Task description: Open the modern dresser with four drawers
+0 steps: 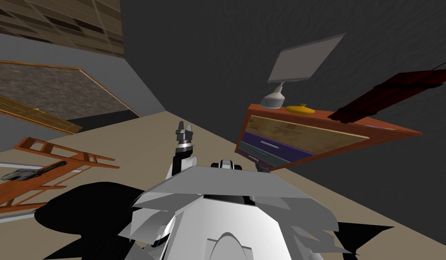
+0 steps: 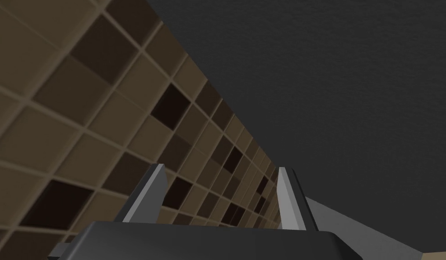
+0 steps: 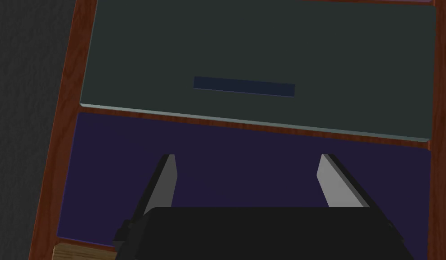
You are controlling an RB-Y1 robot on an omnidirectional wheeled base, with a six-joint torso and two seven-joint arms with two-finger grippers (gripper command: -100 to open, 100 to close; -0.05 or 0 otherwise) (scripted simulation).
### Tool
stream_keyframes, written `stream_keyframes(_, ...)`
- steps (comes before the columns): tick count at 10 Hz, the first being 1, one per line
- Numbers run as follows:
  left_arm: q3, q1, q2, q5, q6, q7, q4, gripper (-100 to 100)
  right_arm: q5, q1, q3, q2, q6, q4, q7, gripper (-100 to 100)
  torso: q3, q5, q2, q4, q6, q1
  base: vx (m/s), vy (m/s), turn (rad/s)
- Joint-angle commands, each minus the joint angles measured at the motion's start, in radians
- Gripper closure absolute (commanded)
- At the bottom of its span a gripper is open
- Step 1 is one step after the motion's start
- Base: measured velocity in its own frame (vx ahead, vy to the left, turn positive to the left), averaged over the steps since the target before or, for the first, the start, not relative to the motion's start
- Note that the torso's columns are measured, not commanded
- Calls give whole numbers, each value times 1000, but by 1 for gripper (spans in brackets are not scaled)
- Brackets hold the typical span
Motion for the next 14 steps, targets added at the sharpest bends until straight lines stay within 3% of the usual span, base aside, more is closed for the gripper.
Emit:
stream_keyframes(1, 0, 0, 0, 0, 0, 0, 0, 0, 72, -12, 24, -8, 75, 65, 22, -100, 0, 0, 0, 0, 1, 1, 18, 46, 155)
stream_keyframes(2, 0, 0, 0, 0, 0, 0, 0, 0, 90, -12, 24, -8, 98, 71, 22, -100, 0, 1, 0, 0, 0, 2, 18, 42, 91)
stream_keyframes(3, 0, 0, 0, 0, 0, 0, 0, 0, 122, -18, 37, -18, 126, 114, 32, -100, 0, 1, 0, 0, 1, 2, 32, 44, 149)
stream_keyframes(4, 0, 0, 0, 0, 0, 0, 0, 0, 142, -18, 37, -18, 150, 120, 32, -100, 0, 1, 0, 0, 0, 1, 29, 31, 98)
stream_keyframes(8, 0, 0, 0, 0, 0, 0, 0, 0, 240, -34, 61, -41, 250, 216, 53, -100, 0, 0, 0, 0, 0, 0, 29, 15, 130)
stream_keyframes(9, 0, 0, 0, 0, 0, 0, 0, 0, 283, -43, 73, -53, 285, 261, 64, -100, 0, 0, 0, 0, 1, 1, 37, 14, 145)
stream_keyframes(10, 0, 0, 0, 0, 0, 0, 0, 0, 286, -43, 73, -53, 297, 262, 64, -100, 0, 0, 0, 0, 0, 1, 29, 8, 88)
stream_keyframes(11, 0, 0, 0, 0, 0, 0, 0, 0, 329, -52, 83, -66, 332, 307, 75, -100, 0, 1, 0, 0, 1, 1, 29, 3, 199)
stream_keyframes(12, 0, 0, 0, 0, 0, 0, 0, 0, 329, -52, 83, -66, 342, 307, 75, -100, 0, 0, 0, 0, 0, 1, 26, -4, 82)
stream_keyframes(13, 0, 0, 0, 0, 0, 0, 0, 0, 368, -61, 93, -79, 379, 349, 86, -100, 0, 0, 1, 0, 1, 1, 30, -5, 132)
stream_keyframes(14, 0, 0, 0, 0, 0, 0, 0, 0, 369, -61, 93, -79, 385, 350, 86, -100, 0, 0, 0, 0, 0, 1, 25, -7, 83)
